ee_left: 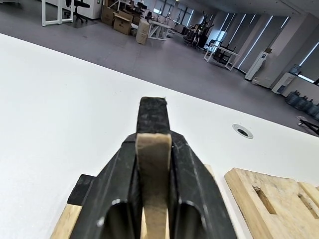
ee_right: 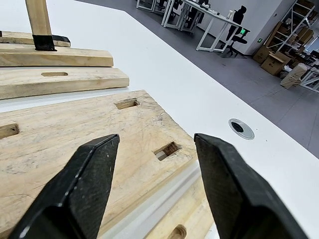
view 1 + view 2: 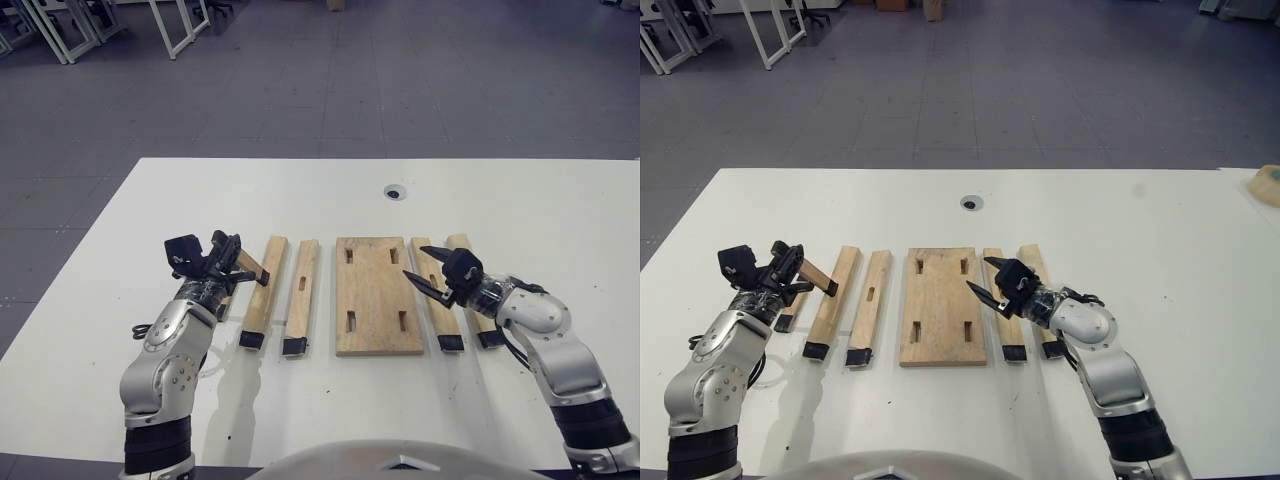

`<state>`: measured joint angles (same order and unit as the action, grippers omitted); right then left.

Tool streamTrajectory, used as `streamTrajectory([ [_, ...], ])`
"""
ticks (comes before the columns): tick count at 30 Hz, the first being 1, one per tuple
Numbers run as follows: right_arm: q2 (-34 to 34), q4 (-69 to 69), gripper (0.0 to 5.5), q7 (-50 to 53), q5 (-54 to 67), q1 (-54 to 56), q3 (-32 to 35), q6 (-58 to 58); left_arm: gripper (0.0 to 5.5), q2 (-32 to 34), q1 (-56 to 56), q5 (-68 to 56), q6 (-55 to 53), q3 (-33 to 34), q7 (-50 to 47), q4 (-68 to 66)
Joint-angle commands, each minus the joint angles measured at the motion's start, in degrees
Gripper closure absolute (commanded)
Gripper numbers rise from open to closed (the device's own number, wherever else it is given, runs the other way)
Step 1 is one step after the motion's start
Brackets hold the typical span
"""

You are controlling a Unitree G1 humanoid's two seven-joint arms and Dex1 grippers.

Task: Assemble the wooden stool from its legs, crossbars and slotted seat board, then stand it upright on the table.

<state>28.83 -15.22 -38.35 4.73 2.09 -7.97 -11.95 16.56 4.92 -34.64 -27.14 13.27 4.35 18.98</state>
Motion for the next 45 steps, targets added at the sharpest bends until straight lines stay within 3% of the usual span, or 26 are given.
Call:
streamTrajectory([
  [1, 0.8, -0.1, 2.73, -0.3, -0.2, 0.4, 0.3, 0.1, 5.09, 2.1, 1.8, 8.1, -1.4, -5.2, -0.2, -1.1],
  [6, 0.8, -0.3, 2.73, 0.0, -0.3, 0.0, 0.3, 0.2, 5.09, 0.1, 5.8, 15.0, -0.7, -10.4, -1.1, -2.0],
  [15, 0.8, -0.1, 2.73, 0.2, -0.5, 0.1, 0.2, 0.4, 5.09, -0.5, 1.9, 16.6, 1.9, -8.1, 0.2, -1.3],
  [19, 0.7, 0.0, 2.73, 0.4, -0.8, 0.0, 0.0, 0.4, 4.26, -0.5, -1.0, 16.5, 3.7, -7.2, 0.7, 2.1],
  [21, 0.6, 0.0, 2.73, 0.6, -0.9, -0.2, -0.1, 0.5, 3.86, -1.4, -1.7, 17.3, 10.3, -5.4, 0.6, 4.9],
  [24, 0.4, -0.4, 2.73, 1.0, -1.2, -1.0, -0.4, 0.7, 3.86, -1.0, -2.6, 17.3, 13.7, -2.5, 0.5, 8.7],
  [28, 0.3, -0.2, 2.73, 1.2, -1.4, -0.9, -0.4, 0.8, 3.86, 1.7, -13.6, 14.4, 9.1, 1.1, -0.3, 9.2],
  [32, 0.1, 0.1, 2.73, 1.2, -1.7, -0.5, -0.7, 1.0, 3.86, 2.7, -24.2, 12.3, 1.9, 0.6, -0.4, 2.7],
  [39, 0.0, 0.2, 2.73, 1.2, -2.1, -0.5, -1.0, 1.2, 3.86, -1.6, -16.9, 9.8, -14.6, -0.4, -1.5, -4.3],
  [45, -0.1, 0.1, 2.73, 1.3, -2.6, -0.7, -1.3, 1.2, 3.86, -5.4, -20.5, 7.8, -12.8, 0.5, -1.9, -3.2],
])
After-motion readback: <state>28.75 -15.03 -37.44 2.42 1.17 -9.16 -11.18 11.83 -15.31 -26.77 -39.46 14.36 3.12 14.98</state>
